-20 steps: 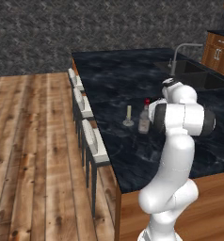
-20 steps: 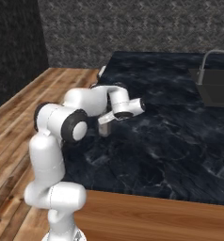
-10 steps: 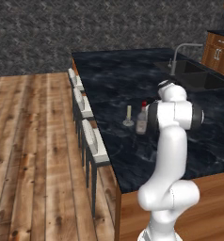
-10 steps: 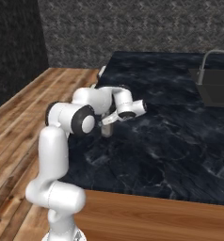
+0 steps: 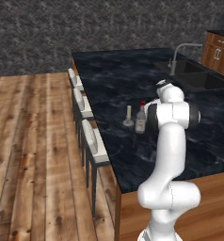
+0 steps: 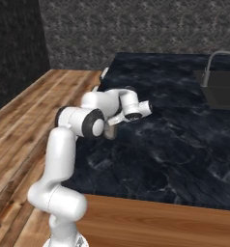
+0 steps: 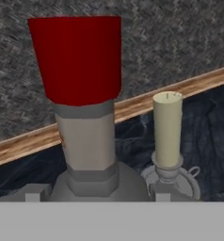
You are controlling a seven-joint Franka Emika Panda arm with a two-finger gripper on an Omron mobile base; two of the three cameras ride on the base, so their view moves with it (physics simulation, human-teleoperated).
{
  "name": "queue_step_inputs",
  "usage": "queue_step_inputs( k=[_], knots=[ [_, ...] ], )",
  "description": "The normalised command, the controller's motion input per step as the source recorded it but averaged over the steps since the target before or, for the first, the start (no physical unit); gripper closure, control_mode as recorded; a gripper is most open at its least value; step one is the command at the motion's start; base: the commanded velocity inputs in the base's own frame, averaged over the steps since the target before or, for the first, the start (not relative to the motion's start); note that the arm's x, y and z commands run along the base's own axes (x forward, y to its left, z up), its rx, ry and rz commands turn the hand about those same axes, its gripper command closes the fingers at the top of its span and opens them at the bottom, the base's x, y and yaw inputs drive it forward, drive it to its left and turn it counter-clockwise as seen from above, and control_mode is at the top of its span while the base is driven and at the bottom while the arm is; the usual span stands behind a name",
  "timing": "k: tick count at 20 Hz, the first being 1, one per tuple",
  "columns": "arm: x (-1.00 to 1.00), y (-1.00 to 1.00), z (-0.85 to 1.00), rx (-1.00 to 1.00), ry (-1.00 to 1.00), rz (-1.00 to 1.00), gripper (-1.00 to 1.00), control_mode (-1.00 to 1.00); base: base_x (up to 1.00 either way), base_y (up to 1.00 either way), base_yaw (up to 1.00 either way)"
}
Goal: Get the candle and the liquor from the cabinet and move them to the dining counter.
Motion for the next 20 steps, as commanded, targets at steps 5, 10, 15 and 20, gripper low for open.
queue_step_inputs(
  k=[5, 10, 15, 20],
  knots=[
    [0.18, 0.05, -0.33, 0.0, 0.0, 0.0, 1.0, -1.0, 0.0, 0.0, 0.0],
    [-0.01, 0.02, -0.42, 0.0, 0.0, 0.0, 1.0, -1.0, 0.0, 0.0, 0.0],
    [-0.07, 0.0, -0.45, 0.0, 0.0, 0.0, 1.0, -1.0, 0.0, 0.0, 0.0],
    [-0.16, 0.02, -0.43, 0.0, 0.0, 0.0, 1.0, -1.0, 0.0, 0.0, 0.0]
  ],
)
